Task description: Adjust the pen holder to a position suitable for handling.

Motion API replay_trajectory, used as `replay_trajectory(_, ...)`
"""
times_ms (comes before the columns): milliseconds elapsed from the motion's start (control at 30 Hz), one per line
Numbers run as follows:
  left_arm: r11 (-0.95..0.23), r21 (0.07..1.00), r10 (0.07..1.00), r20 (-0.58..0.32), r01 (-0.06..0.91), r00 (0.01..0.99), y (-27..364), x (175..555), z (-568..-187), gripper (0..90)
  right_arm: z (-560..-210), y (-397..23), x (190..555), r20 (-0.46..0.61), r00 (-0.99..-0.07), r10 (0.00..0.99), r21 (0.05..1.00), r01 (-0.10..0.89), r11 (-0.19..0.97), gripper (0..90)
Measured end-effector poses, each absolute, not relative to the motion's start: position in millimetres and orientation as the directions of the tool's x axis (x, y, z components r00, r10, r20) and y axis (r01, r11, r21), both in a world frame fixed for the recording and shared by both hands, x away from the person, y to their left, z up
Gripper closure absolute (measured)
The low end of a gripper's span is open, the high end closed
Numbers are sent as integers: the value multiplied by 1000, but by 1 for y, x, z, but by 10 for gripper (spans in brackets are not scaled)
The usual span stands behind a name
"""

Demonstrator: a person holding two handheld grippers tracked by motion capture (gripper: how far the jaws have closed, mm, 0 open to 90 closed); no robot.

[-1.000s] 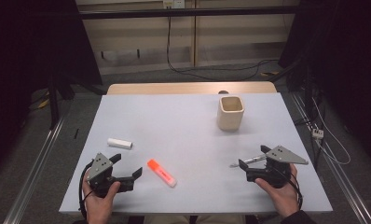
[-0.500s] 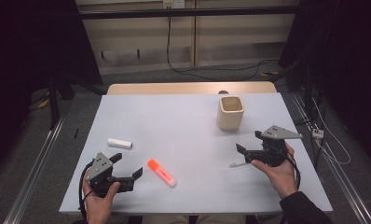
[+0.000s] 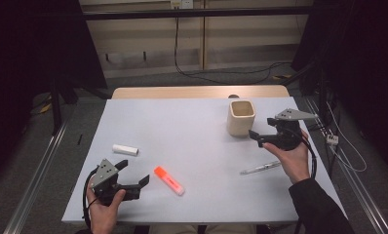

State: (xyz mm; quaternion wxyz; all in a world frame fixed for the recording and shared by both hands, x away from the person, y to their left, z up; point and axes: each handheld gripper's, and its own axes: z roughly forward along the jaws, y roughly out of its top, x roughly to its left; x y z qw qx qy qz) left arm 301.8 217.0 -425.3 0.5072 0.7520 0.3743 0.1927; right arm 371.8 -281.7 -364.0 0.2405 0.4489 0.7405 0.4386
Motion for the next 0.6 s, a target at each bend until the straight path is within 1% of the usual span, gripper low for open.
replay_trajectory(300, -212, 901, 754, -96, 379, 649, 215, 303, -427, 50, -357, -282, 401, 22, -486, 874, 854, 464, 236, 167)
replay_trajectory(400, -211, 899, 751, -103, 385, 652, 215, 303, -427, 50, -353, -285, 416, 37, -502, 864, 840, 484, 246, 193)
replay_trajectory(600, -200, 897, 757, -114, 395, 644, 217, 303, -428, 50, -347, -290, 434, 23, -492, 870, 828, 497, 260, 202)
